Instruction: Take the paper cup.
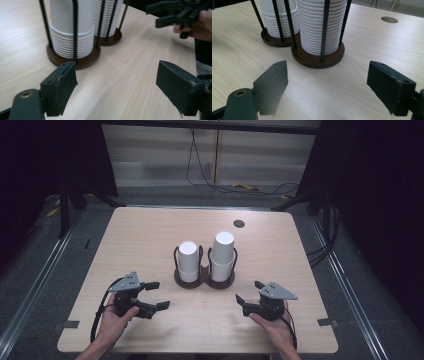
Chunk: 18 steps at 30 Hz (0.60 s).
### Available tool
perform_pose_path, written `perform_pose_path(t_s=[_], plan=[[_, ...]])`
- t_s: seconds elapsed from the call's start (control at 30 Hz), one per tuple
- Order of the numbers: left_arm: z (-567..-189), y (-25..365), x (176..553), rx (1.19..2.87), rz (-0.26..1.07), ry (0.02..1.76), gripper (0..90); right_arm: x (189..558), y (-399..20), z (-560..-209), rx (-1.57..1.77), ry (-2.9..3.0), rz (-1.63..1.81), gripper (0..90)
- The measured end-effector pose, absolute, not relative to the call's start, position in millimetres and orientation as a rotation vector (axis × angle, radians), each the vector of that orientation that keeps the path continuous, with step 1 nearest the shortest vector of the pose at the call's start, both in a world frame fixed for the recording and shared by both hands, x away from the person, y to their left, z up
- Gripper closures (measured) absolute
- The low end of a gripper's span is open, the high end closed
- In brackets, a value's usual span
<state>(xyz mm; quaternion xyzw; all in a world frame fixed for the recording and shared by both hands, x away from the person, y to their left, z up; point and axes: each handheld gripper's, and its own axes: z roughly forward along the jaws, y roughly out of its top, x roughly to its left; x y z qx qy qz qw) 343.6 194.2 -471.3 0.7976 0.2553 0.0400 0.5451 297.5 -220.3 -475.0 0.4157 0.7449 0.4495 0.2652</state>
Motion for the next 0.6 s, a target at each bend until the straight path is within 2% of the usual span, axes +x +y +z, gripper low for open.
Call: perform_pose_path(t_s=[0.37,0.6], plan=[[-462,190,348,1.841,0.038,0.615,16.5,294,-222,-473,1.13,2.046,1.258,18.9],[-448,188,346,1.85,0.079,0.587,18.1,294,-224,-473,1.153,2.04,1.268,17.5]])
